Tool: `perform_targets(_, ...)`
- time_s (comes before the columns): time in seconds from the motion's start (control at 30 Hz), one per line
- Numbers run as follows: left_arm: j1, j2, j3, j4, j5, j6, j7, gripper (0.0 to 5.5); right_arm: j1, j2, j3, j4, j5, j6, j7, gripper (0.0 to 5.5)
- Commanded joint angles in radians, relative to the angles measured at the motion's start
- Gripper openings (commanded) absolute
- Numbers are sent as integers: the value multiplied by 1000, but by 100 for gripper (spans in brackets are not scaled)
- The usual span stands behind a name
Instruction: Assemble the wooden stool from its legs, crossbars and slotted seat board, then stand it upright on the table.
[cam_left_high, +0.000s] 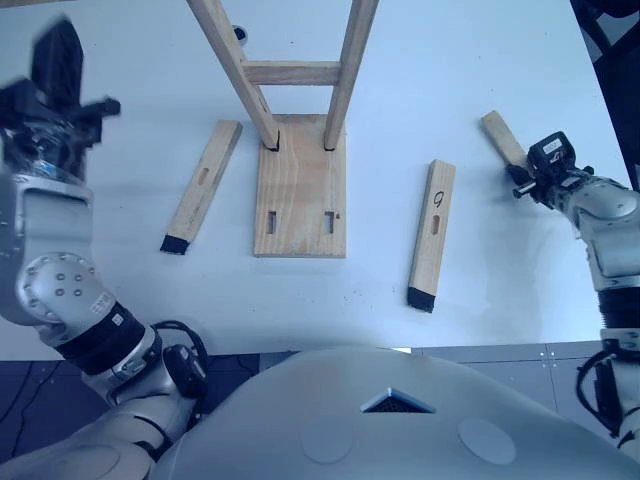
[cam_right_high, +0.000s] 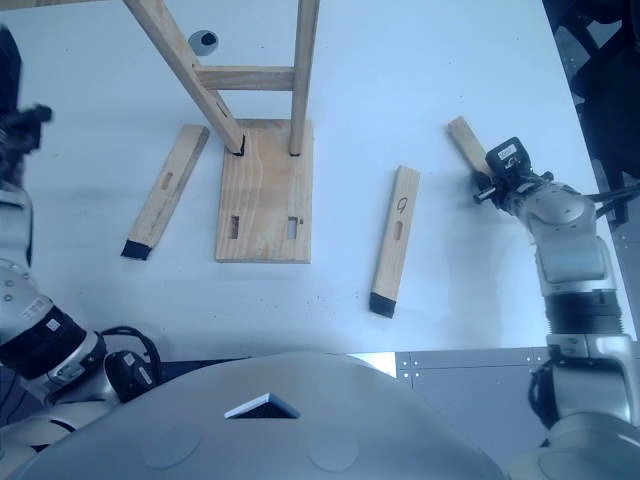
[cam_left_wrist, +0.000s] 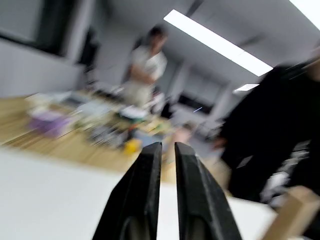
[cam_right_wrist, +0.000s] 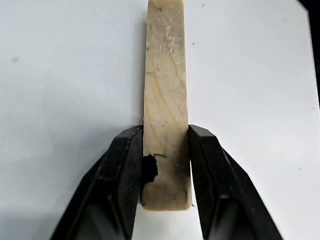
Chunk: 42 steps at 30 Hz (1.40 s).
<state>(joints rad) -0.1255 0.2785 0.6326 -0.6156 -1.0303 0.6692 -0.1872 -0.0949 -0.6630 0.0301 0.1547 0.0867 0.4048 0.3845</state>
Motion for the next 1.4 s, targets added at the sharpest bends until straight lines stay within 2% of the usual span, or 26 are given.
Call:
perform_targets(0.03,-150,57,-80,-29,-281,22,39,101,-279,170,-71,-231,130,-100,-34,130)
perform_targets(0.13,-317,71,-224,42,-288,51,55,142,-422,269,-18,-378,179,-142,-3,130)
perform_targets(0.23,-443,98,-331,129,-256,81,34,185,-454,333,21,-473,198,-134,-17,130)
perform_targets(0.4,-531,148,-379,263,-260,131,-1,271,-381,406,107,-561,173,-144,-37,130)
perform_targets(0.73,-600,129,-406,373,-272,155,-24,273,-348,433,179,-481,81,-208,-27,130)
perform_targets(1.23,-561,93,-395,466,-174,127,-121,44,-386,398,179,-429,51,-325,80,130)
perform_targets(1.33,-547,86,-394,461,-160,118,-126,37,-388,400,186,-429,64,-302,109,130)
perform_targets(1.4,-531,86,-389,453,-150,112,-127,37,-387,407,189,-429,84,-265,119,170)
